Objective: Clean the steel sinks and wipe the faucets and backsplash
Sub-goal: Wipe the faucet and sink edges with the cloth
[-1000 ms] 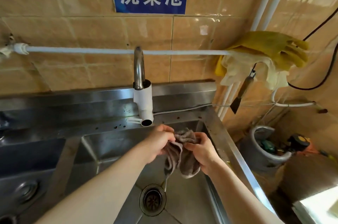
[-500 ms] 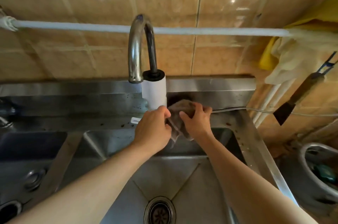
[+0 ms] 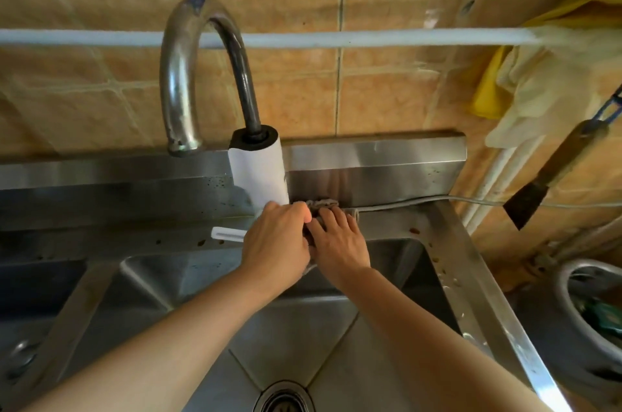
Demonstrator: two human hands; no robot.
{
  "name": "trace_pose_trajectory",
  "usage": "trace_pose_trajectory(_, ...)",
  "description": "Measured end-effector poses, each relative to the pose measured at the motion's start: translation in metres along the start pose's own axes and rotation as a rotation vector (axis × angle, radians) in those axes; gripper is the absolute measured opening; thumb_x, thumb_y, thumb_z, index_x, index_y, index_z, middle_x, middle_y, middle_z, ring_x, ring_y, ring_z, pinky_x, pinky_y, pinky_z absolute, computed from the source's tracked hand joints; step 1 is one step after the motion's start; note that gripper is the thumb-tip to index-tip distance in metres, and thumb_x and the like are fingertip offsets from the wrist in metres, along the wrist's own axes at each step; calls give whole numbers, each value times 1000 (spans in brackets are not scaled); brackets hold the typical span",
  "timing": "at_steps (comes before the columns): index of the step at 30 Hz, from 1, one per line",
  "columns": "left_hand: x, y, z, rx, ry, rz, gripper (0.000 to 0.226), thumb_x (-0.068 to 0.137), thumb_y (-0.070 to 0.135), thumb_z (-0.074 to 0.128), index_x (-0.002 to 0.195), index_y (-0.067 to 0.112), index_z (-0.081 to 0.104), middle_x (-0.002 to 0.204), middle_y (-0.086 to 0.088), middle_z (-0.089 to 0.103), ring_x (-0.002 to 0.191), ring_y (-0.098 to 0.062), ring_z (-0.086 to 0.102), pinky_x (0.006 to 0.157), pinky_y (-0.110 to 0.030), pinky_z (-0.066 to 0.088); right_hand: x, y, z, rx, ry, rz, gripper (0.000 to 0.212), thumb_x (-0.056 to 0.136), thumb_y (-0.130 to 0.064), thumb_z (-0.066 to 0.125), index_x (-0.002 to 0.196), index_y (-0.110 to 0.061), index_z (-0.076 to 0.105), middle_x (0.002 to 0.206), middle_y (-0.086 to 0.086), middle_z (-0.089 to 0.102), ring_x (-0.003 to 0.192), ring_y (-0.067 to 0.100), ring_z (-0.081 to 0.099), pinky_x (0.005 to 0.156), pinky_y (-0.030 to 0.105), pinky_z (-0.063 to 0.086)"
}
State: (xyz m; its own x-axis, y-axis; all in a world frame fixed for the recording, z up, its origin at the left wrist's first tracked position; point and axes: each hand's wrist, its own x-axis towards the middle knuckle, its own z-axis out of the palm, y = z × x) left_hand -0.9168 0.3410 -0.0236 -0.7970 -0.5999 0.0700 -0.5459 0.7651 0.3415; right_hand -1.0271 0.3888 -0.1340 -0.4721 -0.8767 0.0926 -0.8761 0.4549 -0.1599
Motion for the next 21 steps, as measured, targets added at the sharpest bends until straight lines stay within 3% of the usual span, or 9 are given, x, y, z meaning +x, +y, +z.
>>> trace_pose_trajectory(3, 8, 13, 15, -25, -63, 5, 30, 93, 17, 55, 123, 19, 51, 122, -2, 59, 111, -19, 55, 96, -31, 48, -10, 26, -5, -14, 12, 68, 50, 92, -43, 53, 137, -27, 37, 147, 4, 33, 140, 28, 23, 117, 43, 16)
trace_pose_trajectory(6, 15, 18, 37, 10, -187, -15, 37, 91, 6, 52, 127, 12, 47, 129, -10, 55, 116, -26, 54, 96, -37, 46, -24, 64, -15, -60, 1, 162, 54, 91, -47, 52, 137, -26, 35, 145, 5, 35, 136, 28, 29, 116, 42, 19)
trace_pose_trajectory(12, 24, 10, 66, 176, -309, -37, 39, 86, 0, 53, 124, 7, 48, 127, -10, 49, 112, -26, 53, 85, -32, 47, -47, 116, -49, -251, -20, 353, 56, 95, -46, 43, 143, -18, 33, 143, 8, 38, 136, 29, 27, 116, 42, 8)
trace_pose_trajectory(16, 29, 4, 71, 216, -300, -59, 40, 83, -2, 56, 122, 7, 50, 124, -11, 52, 110, -25, 55, 86, -31, 48, -46, 113, -44, -222, -6, 436, 57, 95, -38, 46, 144, -13, 31, 148, 11, 31, 140, 31, 20, 119, 42, 10)
trace_pose_trajectory(21, 29, 6, 79, 333, -264, -61, 44, 84, 3, 59, 125, 7, 43, 125, -11, 53, 112, -25, 53, 86, -29, 45, -38, 78, -21, -85, -14, 408, 65, 88, -35, 56, 144, -17, 28, 148, 12, 27, 140, 36, 18, 117, 46, 14)
